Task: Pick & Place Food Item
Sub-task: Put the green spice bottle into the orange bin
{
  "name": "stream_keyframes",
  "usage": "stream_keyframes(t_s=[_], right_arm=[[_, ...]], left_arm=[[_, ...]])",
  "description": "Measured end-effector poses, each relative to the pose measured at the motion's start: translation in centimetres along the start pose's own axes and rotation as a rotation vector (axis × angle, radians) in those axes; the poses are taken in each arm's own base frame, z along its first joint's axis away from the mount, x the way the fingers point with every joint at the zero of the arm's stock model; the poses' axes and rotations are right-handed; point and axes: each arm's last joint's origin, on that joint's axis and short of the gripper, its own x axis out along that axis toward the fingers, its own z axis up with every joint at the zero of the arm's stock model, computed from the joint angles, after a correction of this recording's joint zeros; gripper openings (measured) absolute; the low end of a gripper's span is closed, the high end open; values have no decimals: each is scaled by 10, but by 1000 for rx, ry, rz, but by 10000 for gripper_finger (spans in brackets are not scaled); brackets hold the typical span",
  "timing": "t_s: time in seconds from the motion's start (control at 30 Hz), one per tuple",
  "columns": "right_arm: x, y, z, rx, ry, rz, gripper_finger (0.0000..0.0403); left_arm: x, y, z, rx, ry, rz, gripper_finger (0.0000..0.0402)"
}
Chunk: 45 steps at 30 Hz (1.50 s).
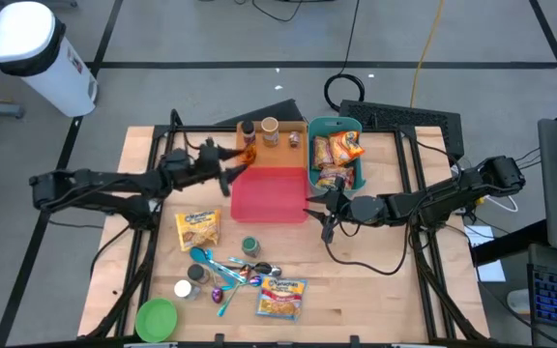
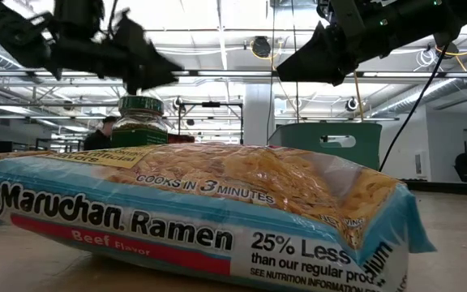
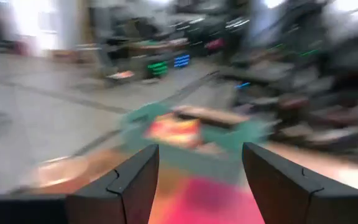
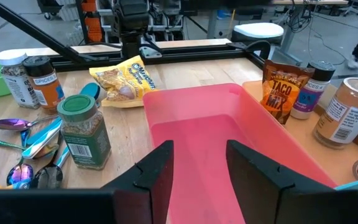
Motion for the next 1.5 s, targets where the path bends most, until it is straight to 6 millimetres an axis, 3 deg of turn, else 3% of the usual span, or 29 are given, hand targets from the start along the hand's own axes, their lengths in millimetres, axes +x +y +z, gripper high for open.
stream_keyframes(t_s=[0.17, 0.37, 0.53, 0.8, 1.0, 1.5], right_arm=[[0, 0, 0, 0, 0, 0, 141], [0, 0, 0, 0, -1, -1, 141], [0, 0, 0, 0, -1, -1, 141], [0, 0, 0, 0, -1, 0, 141], [0, 0, 0, 26, -1, 1, 141], [0, 2, 1, 34, -1, 54, 141]], left_arm=[[-5, -36, 31, -86, 127, -317, 239], [-6, -88, 64, 153, 427, -305, 239], [-3, -129, 71, 240, 559, -360, 241], [18, -171, 53, 249, 799, -363, 309], [22, -182, 26, 343, 936, -444, 351], [35, -189, -15, 373, 1087, -408, 358]])
